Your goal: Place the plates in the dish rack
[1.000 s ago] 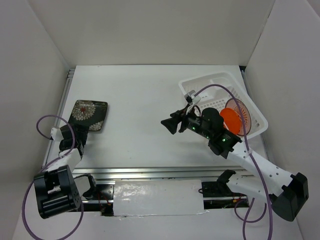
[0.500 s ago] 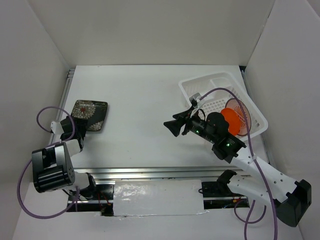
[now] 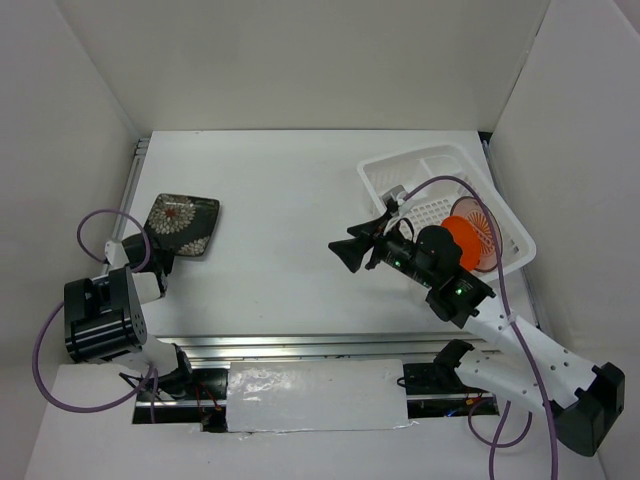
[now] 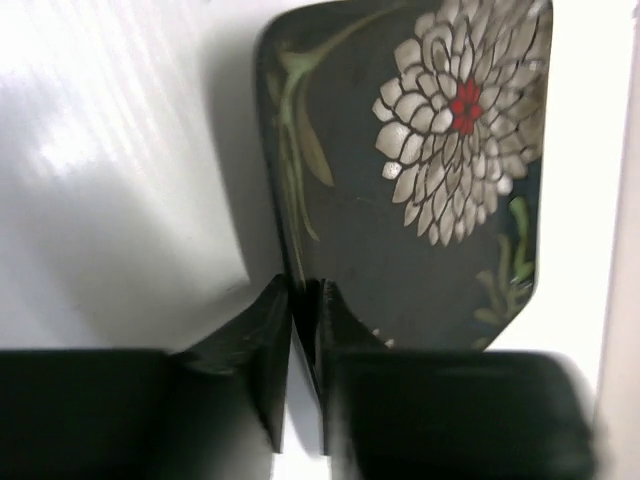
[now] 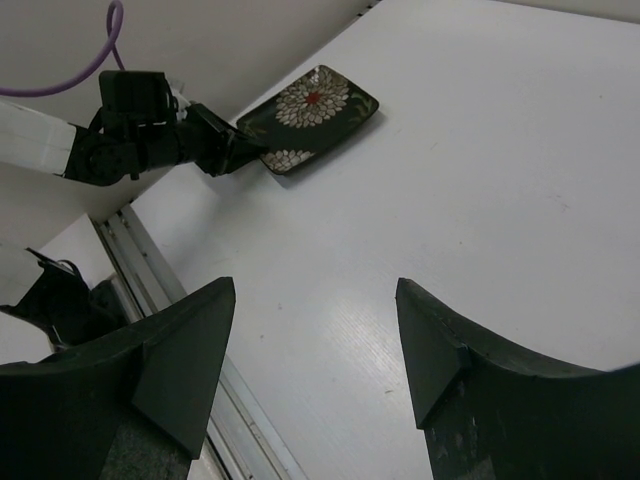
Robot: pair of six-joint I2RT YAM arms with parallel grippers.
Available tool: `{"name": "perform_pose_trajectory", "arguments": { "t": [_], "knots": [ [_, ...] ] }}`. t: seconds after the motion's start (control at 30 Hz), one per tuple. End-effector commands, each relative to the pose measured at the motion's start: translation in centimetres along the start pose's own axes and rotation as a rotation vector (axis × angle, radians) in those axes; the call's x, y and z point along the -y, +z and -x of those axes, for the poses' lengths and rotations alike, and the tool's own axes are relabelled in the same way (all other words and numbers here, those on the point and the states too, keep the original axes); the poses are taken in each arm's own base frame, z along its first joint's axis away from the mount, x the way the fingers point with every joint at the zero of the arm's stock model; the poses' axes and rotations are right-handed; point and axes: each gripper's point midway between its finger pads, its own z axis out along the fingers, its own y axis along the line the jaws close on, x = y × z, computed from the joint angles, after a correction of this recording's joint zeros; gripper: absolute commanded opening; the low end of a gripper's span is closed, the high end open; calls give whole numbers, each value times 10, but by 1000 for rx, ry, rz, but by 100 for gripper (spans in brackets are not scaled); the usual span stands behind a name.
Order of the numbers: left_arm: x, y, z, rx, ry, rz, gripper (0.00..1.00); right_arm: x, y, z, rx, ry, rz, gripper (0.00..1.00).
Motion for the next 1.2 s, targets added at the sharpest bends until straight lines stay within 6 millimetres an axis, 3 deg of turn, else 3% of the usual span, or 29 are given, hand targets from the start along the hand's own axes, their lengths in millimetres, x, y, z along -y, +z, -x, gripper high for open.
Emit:
{"name": "perform_pose_trajectory", "arguments": {
  "t": [0.0,0.03,0.07,0.37,0.5,0.77,0.9,1.0,1.17],
  "knots": [
    [15,3,0,-20,35,-48,17,3,4,6,40,-23,-6,73],
    [14,4,-1,-23,43,-46,4,3,5,5,36,-23,-4,73],
    [14,4,-1,-26,45,-48,0,3,5,6,36,-23,-4,73],
    [27,-7,-4,-35,69,-142,0,7,13,2,19,-21,-19,73],
    [42,-17,-6,-51,80,-228,0,7,23,3,10,-30,-12,74],
    [73,-47,-39,-234,133,-473,0,7,67,14,-95,-100,45,75],
    [89,-63,-52,-310,171,-584,0,-1,87,19,-166,-124,156,75],
    [98,-78,-58,-338,182,-653,0,7,101,25,-190,-133,160,75],
    [113,-107,-69,-393,206,-775,0,13,120,13,-251,-134,180,78]
  ]
}}
